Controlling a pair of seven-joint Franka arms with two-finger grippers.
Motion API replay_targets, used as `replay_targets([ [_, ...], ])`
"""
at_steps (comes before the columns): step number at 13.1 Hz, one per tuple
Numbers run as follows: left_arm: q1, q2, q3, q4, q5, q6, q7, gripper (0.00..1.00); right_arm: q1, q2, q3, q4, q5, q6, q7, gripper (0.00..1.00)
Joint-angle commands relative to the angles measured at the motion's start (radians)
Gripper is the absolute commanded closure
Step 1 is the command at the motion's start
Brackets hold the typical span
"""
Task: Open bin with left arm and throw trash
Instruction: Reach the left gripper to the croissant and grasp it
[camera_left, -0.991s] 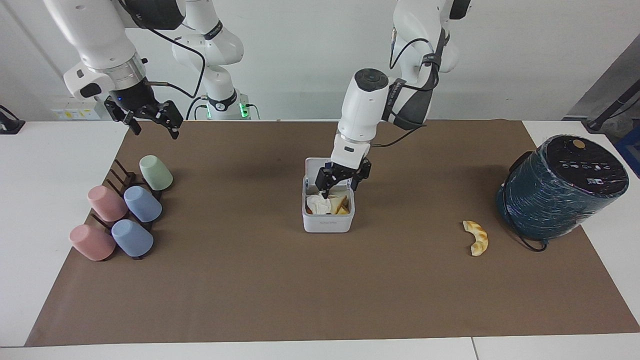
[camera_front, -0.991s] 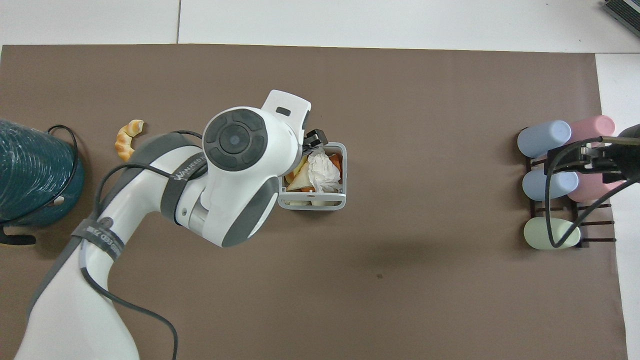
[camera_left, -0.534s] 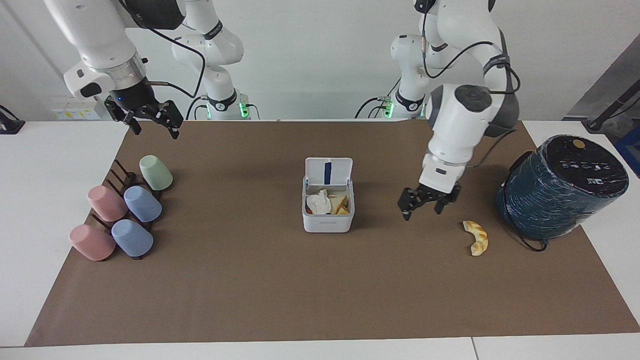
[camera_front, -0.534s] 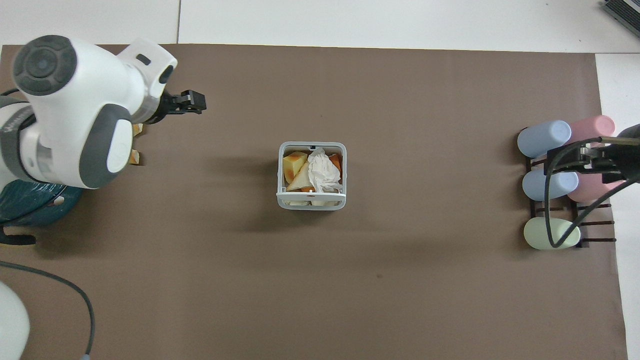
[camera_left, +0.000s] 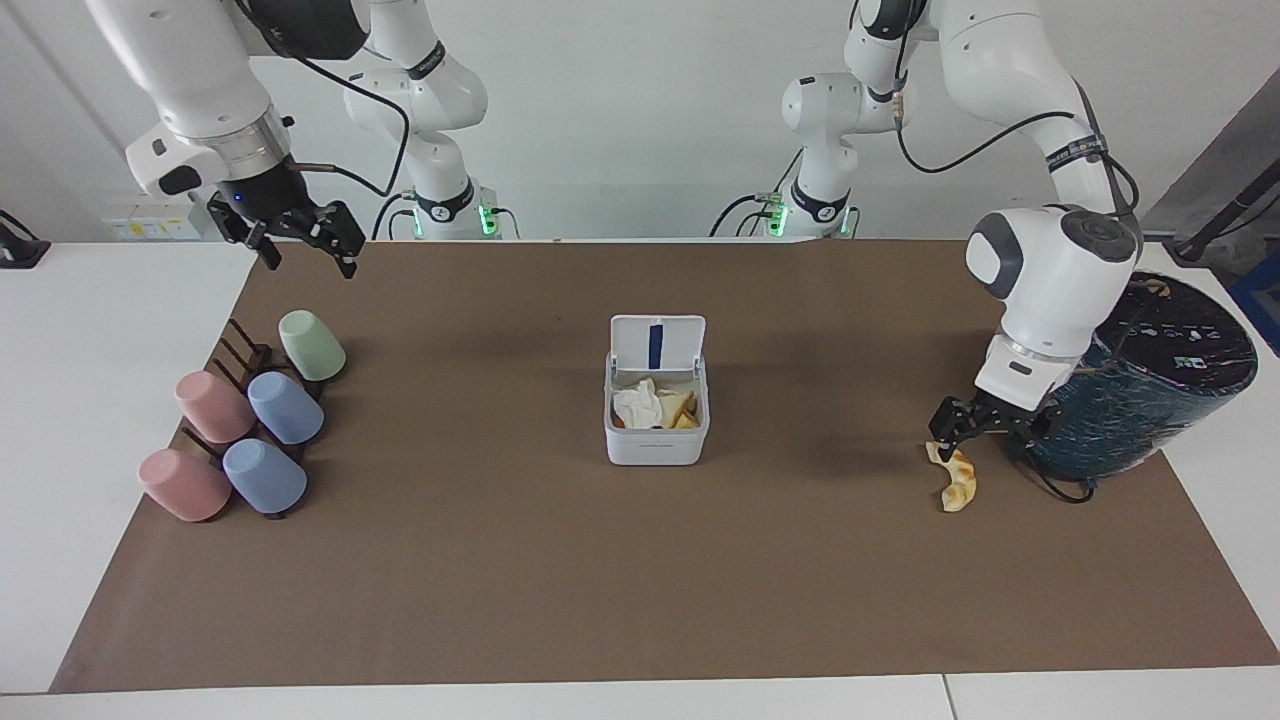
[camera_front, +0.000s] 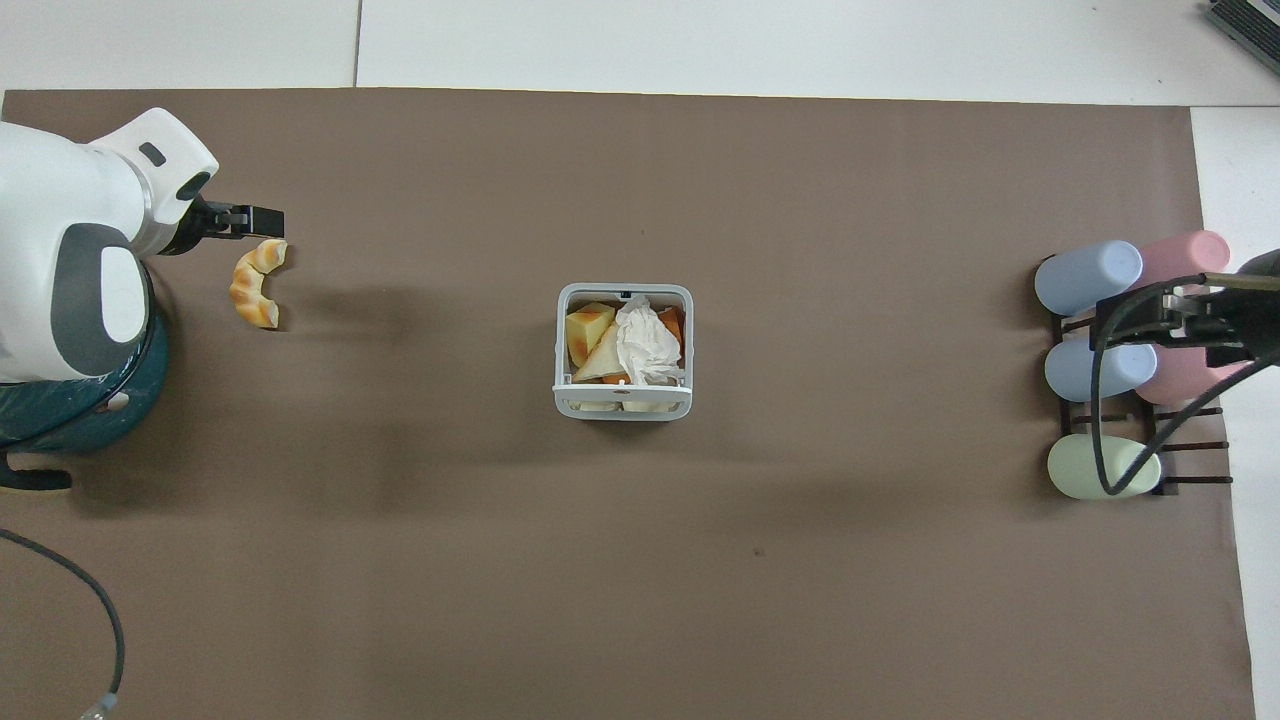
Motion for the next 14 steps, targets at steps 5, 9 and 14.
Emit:
replay_targets([
  [5, 0.051, 0.077, -0.007, -0.136, 0.014, 0.243, 0.086, 0.00, -0.010, -0.015, 0.004, -0.016, 0.015, -0.001, -0.028, 0.00],
  [9, 0.053, 0.066, -0.007, -0.201, 0.014, 0.262, 0.084, 0.16, -0.010, -0.015, 0.004, -0.016, 0.015, -0.001, -0.028, 0.00],
  [14, 0.042, 0.069, -0.009, -0.152, 0.011, 0.228, 0.074, 1.00, -0.010, -0.015, 0.004, -0.016, 0.014, -0.001, -0.028, 0.00],
])
